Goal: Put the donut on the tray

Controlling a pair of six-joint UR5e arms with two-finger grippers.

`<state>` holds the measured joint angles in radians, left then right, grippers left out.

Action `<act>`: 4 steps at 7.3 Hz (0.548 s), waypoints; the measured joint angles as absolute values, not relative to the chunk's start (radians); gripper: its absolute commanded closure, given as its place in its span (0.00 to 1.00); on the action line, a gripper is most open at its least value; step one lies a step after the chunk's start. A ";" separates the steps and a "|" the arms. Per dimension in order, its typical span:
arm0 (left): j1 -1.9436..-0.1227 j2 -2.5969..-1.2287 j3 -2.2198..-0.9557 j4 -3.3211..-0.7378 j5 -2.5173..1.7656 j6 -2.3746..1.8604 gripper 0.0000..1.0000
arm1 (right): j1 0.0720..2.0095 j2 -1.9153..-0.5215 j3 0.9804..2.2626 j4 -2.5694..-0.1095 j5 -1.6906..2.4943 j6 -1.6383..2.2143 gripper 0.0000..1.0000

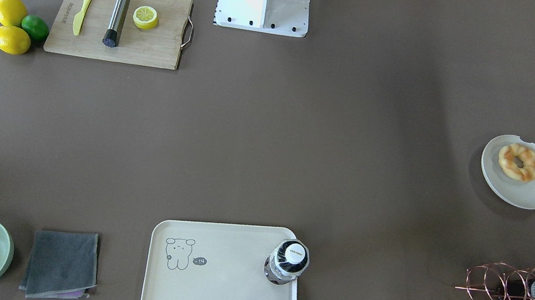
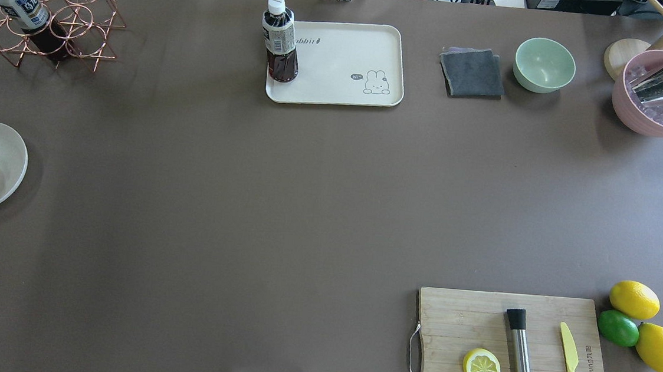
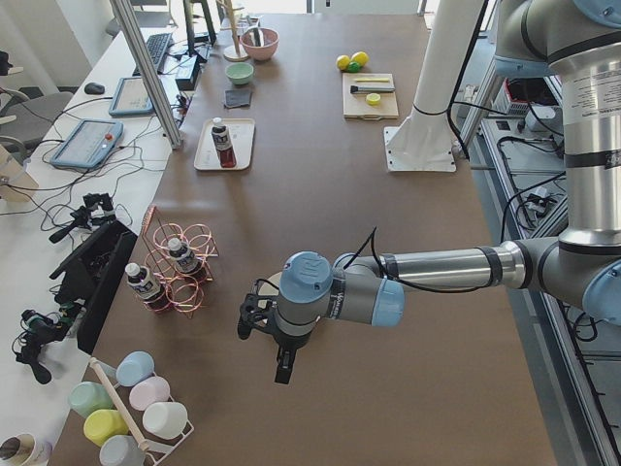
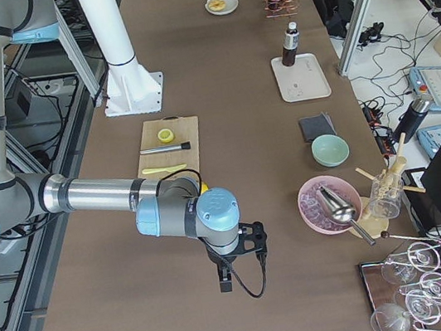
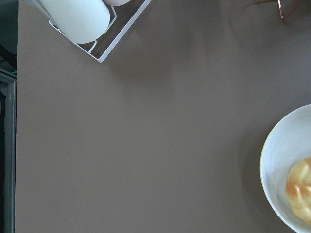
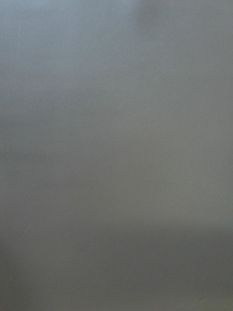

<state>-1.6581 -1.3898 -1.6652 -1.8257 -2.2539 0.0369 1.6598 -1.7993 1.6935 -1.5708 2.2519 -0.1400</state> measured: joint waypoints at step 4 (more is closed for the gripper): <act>-1.655 -1.393 -1.657 -1.860 -2.259 0.035 0.02 | 1.660 -1.801 1.693 -1.571 2.247 -0.141 0.00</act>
<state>-1.6553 -1.3930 -1.6568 -1.8597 -2.2594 0.0350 1.6598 -1.8012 1.6928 -1.5708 2.2466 -0.1411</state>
